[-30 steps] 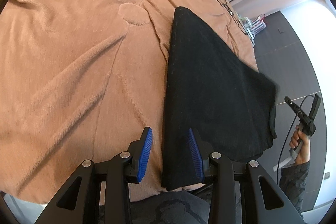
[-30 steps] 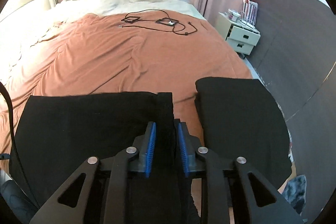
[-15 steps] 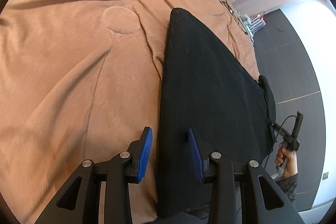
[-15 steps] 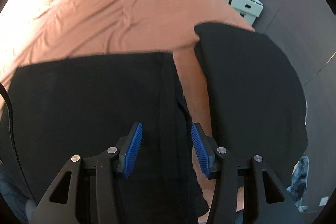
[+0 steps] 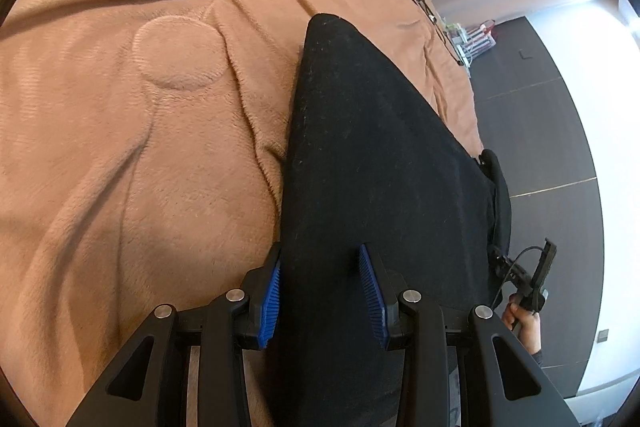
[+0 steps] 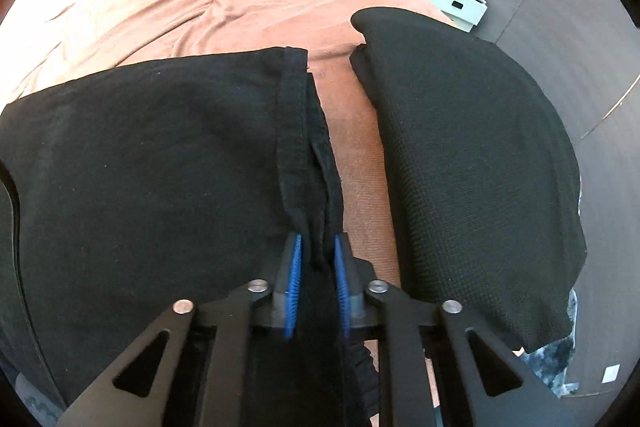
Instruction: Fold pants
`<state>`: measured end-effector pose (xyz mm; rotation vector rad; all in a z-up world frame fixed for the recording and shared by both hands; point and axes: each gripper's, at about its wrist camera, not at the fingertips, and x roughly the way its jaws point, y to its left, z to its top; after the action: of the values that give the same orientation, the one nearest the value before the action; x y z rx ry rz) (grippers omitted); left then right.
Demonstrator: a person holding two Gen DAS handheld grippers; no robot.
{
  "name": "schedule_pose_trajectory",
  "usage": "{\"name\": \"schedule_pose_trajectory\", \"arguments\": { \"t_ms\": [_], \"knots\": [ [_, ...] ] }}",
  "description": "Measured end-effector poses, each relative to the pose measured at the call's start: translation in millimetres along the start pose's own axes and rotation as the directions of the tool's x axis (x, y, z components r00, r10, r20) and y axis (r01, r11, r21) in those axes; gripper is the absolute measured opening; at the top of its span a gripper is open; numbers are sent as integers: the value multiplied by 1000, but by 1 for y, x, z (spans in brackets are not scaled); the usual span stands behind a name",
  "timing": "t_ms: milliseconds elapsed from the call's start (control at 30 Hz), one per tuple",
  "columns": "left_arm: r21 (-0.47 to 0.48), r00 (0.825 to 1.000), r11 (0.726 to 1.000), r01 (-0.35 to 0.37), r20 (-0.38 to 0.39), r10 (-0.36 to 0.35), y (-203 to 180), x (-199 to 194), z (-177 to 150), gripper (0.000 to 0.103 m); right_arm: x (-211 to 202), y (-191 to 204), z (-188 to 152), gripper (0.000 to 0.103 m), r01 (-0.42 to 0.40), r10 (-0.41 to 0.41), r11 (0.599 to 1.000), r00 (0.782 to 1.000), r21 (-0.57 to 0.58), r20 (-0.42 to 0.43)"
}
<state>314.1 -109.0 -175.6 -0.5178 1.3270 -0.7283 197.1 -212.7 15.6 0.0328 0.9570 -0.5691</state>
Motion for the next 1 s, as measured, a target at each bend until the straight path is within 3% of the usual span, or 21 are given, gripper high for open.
{"name": "schedule_pose_trajectory", "arguments": {
  "t_ms": [167, 233, 333, 400, 433, 467, 667, 700, 733, 900, 1000],
  "knots": [
    [-46, 1000, 999, 4, -10, -4, 7, 4, -2, 32, 11, -2, 0, 11, -17, 17, 1000, 1000, 20, -6],
    [-29, 1000, 999, -14, -2, 14, 2, -1, -4, 18, 15, -3, -2, 12, -23, 23, 999, 1000, 26, -3],
    [-17, 1000, 1000, -21, 19, 21, -5, -12, -5, 9, 11, -6, -5, 19, -33, 33, 999, 999, 34, 14],
    [-4, 999, 999, -33, 30, 33, -10, -16, -5, 8, 9, -9, -4, 38, -9, 8, 999, 1000, 37, 23],
    [4, 999, 999, -40, 37, 40, -12, -19, -5, 8, 9, -10, -4, 62, 8, -9, 999, 1000, 36, 23],
    [12, 998, 999, -48, 44, 47, -16, -20, -3, 8, 11, -11, -3, 77, 22, -23, 999, 1000, 34, 20],
    [22, 995, 998, -56, 80, 54, -19, -33, -3, 7, 38, -27, -5, 76, -144, 147, 982, 989, 124, -22],
    [21, 995, 998, -56, 80, 54, -19, -35, -4, 7, 42, -34, -6, 72, -213, 221, 961, 975, 176, -23],
    [19, 995, 998, -57, 81, 55, -15, -39, -5, 7, 44, -37, -5, 54, -260, 270, 946, 962, 194, -25],
    [4, 992, 999, -50, 115, 50, -14, -56, 0, 6, 41, -29, 3, 50, -234, 242, 964, 969, 131, -52],
    [12, 990, 998, -58, 132, 56, -14, -67, 3, 6, 39, -25, 8, 49, -261, 268, 955, 963, 137, -35]
  ]
}}
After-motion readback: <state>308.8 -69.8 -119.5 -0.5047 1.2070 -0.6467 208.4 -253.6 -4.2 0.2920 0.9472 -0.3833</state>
